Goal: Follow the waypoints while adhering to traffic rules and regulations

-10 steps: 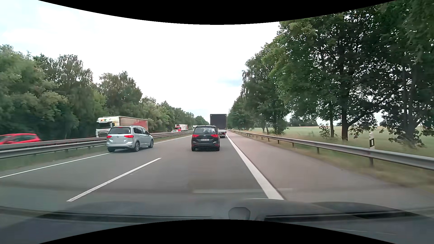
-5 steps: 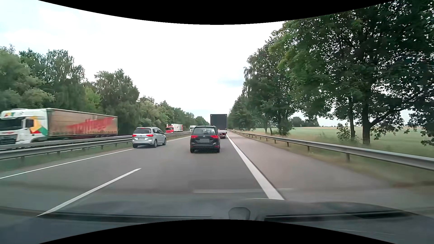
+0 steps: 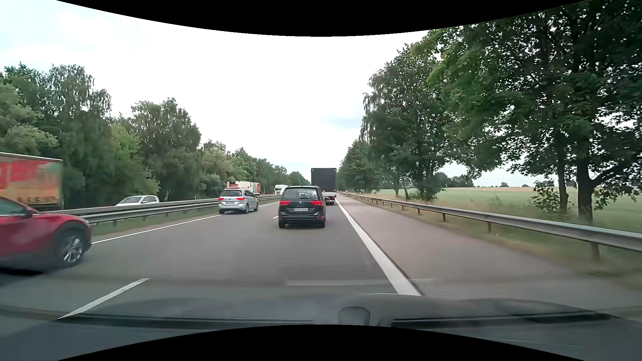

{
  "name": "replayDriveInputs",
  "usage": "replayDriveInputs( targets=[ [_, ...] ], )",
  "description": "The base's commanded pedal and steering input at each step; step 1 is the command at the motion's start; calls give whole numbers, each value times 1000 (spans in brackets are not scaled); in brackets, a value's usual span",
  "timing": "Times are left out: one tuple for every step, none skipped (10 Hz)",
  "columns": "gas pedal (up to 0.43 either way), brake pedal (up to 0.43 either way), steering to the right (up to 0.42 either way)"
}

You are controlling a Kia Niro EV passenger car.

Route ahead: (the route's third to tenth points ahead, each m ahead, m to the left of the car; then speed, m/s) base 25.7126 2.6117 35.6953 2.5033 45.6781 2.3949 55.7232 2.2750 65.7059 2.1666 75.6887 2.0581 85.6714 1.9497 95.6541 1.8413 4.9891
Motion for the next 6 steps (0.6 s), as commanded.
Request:
replayDriveInputs(
  targets=[
    [59, 0, -2],
    [59, 0, -2],
    [59, 0, -2],
    [59, 0, -2],
    [59, 0, -2],
    [59, 0, -1]
  ],
)
